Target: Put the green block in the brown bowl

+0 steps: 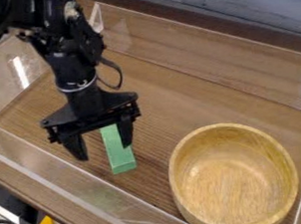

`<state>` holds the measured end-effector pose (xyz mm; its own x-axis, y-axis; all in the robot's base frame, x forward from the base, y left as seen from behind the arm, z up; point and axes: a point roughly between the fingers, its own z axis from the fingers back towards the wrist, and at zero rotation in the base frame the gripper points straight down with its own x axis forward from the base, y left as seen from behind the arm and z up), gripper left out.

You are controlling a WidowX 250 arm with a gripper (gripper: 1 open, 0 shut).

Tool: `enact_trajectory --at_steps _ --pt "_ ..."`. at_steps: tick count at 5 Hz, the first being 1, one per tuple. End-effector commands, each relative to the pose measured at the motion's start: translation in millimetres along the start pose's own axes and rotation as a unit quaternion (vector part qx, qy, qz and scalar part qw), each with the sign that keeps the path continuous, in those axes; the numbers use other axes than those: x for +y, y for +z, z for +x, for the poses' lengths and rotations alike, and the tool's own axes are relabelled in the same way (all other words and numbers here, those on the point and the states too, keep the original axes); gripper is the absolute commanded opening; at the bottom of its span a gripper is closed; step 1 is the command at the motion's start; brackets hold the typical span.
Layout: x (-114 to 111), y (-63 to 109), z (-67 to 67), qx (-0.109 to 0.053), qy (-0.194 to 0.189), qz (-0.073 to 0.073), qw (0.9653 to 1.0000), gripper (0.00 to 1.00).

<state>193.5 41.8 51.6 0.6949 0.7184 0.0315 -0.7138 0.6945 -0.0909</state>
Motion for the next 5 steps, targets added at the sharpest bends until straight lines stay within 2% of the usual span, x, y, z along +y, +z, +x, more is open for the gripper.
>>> enact_trajectory --at_steps 1,3,5 --pt "-13 5.4 15.3 -0.018 -0.011 -0.01 0.9997 1.0" --pt "-5 -15.3 36.8 -0.022 -0.035 -0.007 0.9991 1.0" --pt "6 -17.1 45.5 -0.023 -0.035 -0.002 0.9991 1.0"
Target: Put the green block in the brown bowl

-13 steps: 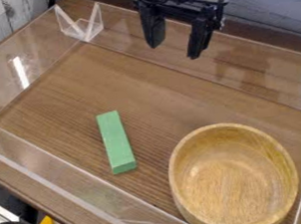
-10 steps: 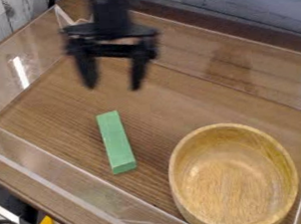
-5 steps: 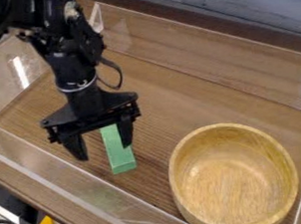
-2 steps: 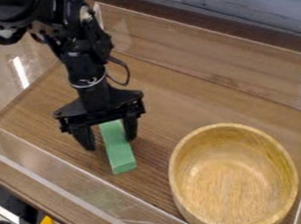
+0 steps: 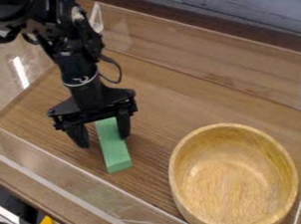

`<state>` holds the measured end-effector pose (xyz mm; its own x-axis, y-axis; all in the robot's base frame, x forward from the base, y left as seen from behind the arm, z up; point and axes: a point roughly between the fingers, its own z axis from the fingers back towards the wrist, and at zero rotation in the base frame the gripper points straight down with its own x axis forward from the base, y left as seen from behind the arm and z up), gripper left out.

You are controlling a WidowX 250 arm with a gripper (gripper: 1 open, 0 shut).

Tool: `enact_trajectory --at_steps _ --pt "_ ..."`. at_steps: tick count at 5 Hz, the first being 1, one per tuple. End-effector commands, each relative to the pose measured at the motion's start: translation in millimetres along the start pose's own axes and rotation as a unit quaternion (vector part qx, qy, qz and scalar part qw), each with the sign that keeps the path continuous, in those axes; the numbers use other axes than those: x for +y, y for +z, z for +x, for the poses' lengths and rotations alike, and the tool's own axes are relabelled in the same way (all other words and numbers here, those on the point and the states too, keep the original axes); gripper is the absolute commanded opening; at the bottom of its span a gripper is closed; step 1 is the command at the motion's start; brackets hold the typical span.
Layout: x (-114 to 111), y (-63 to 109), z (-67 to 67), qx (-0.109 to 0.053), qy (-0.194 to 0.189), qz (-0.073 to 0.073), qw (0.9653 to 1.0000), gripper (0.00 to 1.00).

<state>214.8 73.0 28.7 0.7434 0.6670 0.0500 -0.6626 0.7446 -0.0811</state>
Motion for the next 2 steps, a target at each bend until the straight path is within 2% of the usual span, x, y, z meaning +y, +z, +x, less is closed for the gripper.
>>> enact_trajectory --at_steps 1,2 --pt "-16 8.0 -2.6 -0.018 0.022 -0.001 0.9996 1.0" --pt "-30 10.0 -14.3 -0.019 0.041 0.001 0.999 1.0"
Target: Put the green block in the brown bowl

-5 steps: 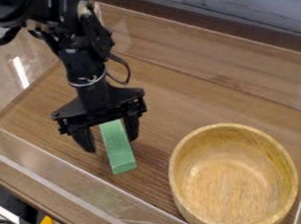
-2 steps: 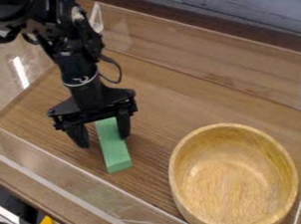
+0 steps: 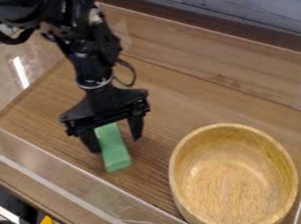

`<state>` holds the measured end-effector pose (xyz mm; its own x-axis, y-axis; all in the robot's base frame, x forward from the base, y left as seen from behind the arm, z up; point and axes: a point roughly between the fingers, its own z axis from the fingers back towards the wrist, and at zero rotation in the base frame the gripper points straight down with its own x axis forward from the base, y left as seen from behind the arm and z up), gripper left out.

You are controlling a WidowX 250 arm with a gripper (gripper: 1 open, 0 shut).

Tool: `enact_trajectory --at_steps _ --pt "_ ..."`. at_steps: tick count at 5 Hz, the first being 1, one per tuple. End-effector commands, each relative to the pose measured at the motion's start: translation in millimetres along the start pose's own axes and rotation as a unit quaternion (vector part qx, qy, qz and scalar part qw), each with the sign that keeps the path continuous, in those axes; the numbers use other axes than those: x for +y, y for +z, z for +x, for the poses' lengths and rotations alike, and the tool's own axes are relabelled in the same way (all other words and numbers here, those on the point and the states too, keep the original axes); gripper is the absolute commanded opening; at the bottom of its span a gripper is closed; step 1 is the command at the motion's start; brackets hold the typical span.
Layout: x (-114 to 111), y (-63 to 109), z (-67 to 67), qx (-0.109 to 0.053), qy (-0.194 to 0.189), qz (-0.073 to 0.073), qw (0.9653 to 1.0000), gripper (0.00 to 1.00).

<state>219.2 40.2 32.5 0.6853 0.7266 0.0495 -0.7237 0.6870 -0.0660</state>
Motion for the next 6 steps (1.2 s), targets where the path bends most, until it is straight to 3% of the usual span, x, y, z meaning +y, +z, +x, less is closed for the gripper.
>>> enact_trajectory --at_steps 1,2,4,5,6 --pt "-6 0.6 2.2 -0.018 -0.007 -0.007 0.9998 1.0" --pt "-8 -5.1 1.2 -0.02 -0.015 -0.006 0.9997 1.0" --pt "-14 -7.6 7.1 -0.017 -0.075 -0.01 0.997 1.0" --pt "-15 -5.0 8.0 -0.017 -0.066 -0.01 0.9976 1.0" --pt "-17 2.7 11.9 -0.011 -0.09 -0.012 0.9958 0.0"
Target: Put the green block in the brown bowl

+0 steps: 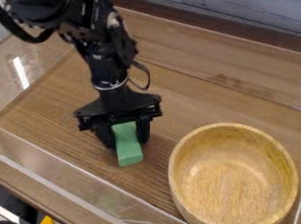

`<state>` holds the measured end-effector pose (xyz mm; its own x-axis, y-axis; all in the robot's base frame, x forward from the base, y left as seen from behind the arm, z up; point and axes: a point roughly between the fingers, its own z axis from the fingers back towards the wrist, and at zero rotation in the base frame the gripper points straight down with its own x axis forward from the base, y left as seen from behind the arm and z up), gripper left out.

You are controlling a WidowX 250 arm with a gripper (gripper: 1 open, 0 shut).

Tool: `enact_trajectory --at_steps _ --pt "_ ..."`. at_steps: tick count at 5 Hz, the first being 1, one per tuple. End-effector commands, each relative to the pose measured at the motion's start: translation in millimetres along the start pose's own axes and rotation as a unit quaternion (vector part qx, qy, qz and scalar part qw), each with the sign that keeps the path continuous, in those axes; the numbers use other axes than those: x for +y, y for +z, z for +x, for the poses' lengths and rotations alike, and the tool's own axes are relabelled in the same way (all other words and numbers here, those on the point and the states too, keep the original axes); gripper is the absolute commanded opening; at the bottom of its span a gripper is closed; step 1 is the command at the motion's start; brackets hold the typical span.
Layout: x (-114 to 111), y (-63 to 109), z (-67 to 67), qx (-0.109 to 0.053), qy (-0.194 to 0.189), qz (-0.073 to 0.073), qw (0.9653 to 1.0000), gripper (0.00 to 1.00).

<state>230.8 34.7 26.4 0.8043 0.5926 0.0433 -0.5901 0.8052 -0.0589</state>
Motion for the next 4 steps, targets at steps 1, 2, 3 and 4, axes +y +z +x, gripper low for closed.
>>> enact_trajectory --at_steps 1,2,3,4 --pt "5 24.1 13.8 -0.013 -0.049 -0.013 0.9987 0.0" --pt "9 48.9 17.4 -0.004 -0.098 -0.025 0.9949 0.0" --pt "-12 89.1 -16.3 0.0 -0.143 -0.05 0.9885 0.0" --pt "-41 98.8 -62.7 0.013 -0.191 -0.059 0.9798 0.0"
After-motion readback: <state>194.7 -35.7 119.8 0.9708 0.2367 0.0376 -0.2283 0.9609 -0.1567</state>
